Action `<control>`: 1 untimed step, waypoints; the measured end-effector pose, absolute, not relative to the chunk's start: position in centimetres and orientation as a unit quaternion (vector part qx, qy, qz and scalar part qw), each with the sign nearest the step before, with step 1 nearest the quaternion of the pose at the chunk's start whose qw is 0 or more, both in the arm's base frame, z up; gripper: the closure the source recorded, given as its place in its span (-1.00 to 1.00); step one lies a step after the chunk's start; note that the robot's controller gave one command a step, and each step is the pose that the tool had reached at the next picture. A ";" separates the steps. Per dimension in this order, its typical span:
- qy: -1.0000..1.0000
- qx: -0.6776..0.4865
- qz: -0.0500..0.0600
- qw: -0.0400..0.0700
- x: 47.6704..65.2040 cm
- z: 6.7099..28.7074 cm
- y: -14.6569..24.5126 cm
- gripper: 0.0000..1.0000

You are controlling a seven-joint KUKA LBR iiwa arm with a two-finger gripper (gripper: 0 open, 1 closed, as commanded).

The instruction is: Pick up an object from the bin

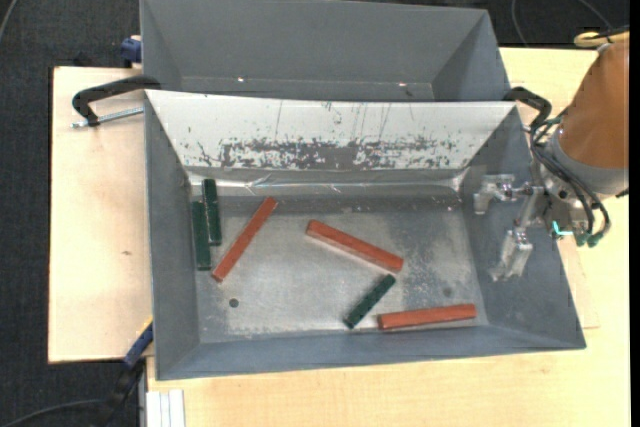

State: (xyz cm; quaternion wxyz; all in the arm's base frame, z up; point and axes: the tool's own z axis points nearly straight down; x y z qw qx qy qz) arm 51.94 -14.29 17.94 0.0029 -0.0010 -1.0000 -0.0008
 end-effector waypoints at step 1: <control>-1.000 0.008 -0.002 0.003 51.7 9.3 -8.1 -1.00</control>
Offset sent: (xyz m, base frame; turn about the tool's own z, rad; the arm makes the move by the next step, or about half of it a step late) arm -0.0017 0.0575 -0.0829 -0.0136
